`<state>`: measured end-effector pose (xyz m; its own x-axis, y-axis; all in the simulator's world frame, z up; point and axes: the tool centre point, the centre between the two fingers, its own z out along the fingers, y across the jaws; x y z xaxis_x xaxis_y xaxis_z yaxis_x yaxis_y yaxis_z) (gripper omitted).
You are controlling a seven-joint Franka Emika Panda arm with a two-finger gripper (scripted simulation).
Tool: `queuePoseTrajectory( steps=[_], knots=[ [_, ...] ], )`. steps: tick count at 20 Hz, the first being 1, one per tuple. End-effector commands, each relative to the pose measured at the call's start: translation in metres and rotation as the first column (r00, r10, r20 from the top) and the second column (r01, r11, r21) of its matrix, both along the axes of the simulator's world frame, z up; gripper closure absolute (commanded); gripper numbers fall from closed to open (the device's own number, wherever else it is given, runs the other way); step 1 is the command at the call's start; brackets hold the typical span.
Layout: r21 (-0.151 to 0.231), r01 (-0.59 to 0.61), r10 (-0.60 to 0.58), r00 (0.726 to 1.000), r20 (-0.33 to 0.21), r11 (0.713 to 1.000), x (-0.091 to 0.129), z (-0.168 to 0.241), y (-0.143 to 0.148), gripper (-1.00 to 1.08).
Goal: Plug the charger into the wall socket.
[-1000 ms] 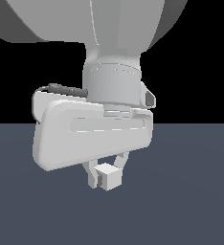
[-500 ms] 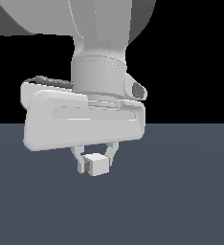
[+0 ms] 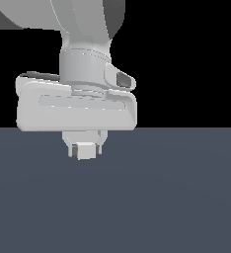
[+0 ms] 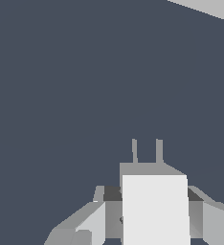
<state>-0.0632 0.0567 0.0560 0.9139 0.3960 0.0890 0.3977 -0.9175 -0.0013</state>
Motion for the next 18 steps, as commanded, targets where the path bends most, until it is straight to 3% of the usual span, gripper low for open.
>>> queuePoseTrajectory(
  steps=[1,18],
  knots=[
    [0.000,0.056,-0.056,0.998,0.000,0.998,0.008,0.007,0.006,1.08],
    [-0.002,0.330,-0.330,0.944,-0.001,0.944,0.054,0.041,0.029,1.08]
  ],
)
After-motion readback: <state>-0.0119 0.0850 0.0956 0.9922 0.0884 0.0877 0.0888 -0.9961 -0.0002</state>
